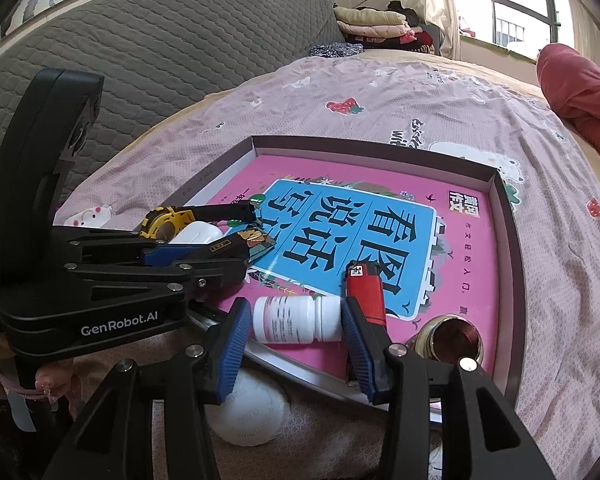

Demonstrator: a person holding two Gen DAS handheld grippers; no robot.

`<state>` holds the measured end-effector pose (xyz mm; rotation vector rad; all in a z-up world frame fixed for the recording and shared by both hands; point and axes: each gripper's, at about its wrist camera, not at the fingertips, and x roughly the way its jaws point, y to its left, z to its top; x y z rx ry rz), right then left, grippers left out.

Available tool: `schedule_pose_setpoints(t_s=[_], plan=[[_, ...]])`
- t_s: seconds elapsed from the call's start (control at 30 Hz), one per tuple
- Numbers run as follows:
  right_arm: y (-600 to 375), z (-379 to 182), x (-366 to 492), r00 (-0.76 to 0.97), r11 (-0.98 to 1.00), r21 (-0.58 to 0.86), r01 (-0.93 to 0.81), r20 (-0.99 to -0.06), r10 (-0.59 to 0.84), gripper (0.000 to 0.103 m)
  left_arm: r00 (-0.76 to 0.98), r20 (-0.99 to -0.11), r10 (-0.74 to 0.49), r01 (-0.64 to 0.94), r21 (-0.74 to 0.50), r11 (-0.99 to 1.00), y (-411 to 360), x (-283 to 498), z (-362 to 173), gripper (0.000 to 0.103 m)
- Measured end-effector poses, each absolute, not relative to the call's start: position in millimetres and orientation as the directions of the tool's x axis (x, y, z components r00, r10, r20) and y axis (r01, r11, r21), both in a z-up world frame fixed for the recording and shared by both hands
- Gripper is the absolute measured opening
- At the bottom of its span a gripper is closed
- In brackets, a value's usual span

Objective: Organize rigid objects
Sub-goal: 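Open the left tool to drop the black case while the right tool releases the pill bottle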

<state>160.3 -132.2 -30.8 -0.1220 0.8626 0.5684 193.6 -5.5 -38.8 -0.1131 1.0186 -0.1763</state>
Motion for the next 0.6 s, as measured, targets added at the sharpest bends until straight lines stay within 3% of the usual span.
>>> schedule_pose_setpoints(t_s=[0.6], plan=[[-142.4,-5.0,147.9,0.607,0.847,0.117,-0.518,-0.648,0.461,0.05,0.553,-0.81,-0.195,0.099,-0.169,0.981,-4.7,179.5,-15.3,0.025]])
